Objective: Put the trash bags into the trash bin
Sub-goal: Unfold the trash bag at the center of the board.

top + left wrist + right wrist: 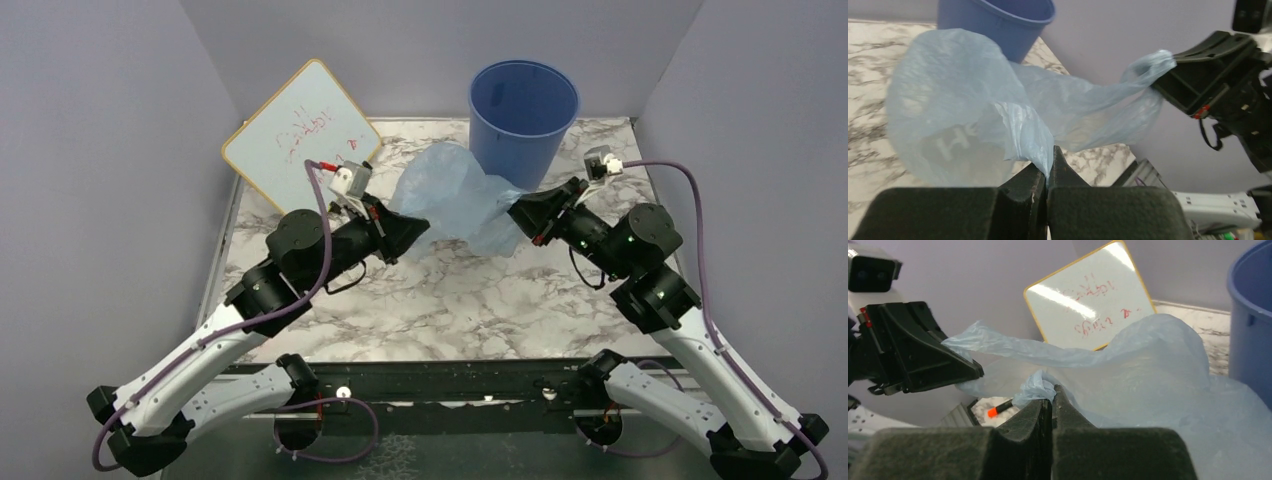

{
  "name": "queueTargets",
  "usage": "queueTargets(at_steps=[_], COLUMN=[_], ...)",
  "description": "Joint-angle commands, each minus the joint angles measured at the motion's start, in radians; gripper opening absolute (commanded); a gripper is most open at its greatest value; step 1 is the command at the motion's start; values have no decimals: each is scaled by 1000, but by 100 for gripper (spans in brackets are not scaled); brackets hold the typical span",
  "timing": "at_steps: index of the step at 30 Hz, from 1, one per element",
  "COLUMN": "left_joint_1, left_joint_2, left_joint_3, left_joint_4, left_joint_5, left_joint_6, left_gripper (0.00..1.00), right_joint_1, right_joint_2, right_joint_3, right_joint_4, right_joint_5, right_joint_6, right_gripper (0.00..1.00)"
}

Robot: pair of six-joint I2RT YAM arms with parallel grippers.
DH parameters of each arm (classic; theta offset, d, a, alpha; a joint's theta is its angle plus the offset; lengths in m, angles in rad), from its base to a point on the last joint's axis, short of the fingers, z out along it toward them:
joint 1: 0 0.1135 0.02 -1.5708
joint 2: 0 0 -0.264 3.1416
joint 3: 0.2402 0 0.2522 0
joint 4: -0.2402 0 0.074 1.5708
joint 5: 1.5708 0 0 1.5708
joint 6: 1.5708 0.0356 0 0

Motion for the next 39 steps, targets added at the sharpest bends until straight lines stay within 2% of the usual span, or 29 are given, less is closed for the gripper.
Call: queueTargets(at_steps=[1, 3, 5, 7, 9, 11, 14, 15, 16, 18, 20, 22, 23, 24, 28, 32, 34, 39], left_joint_1=[-1, -1, -1, -1, -1, -1, -1, -1, -1, -2, -1, -1, -2, -1, -1, -1, -1, -1], left_joint_2=[103, 139, 130, 59, -36, -129, -261, -297, -327, -352, -325, -249, -205, -161, -50, -33, -25, -6], left_joint_3=[0, -19, -24, -40, -51, -44, -39, -42, -47, -54, -53, -33, -16, -3, 34, 18, 2, -15], left_joint_4=[5, 1, 1, -1, -37, -118, -243, -273, -292, -302, -272, -259, -264, -268, -226, -133, -90, -82], left_joint_5=[314, 286, 199, 59, -136, -325, -559, -609, -640, -641, -552, -444, -404, -363, -205, -112, -59, -26], left_joint_6=[-7, -58, -95, -114, -113, -115, -143, -155, -161, -154, -121, -94, -89, -85, -68, -78, -74, -94], left_gripper=[0, 0, 0, 0, 0, 0, 0, 0, 0, 0, 0, 0, 0, 0, 0, 0, 0, 0], right_joint_1=[1, 1, 2, 1, 1, 2, 1, 1, 2, 1, 2, 1, 2, 1, 1, 1, 2, 1], right_joint_2=[56, 157, 263, 320, 311, 253, 175, 151, 136, 141, 175, 208, 212, 203, 106, 110, 136, 241], right_joint_3=[42, 114, 189, 224, 211, 187, 185, 182, 187, 213, 237, 224, 200, 173, 62, -25, -46, -128], right_joint_4=[-76, -215, -363, -425, -417, -418, -498, -519, -541, -599, -643, -643, -608, -544, -122, 321, 467, 759], right_joint_5=[-168, -158, -133, -104, -29, 125, 454, 488, 460, 281, -109, -566, -754, -860, -736, -842, -829, -743], right_joint_6=[-36, -46, -55, -68, -59, -49, -14, -39, -83, -164, -242, -355, -387, -407, -96, 216, 333, 637], right_gripper=[7, 4, 1, 1, 1, 0, 1, 1, 1, 1, 0, 1, 1, 1, 1, 3, 3, 3])
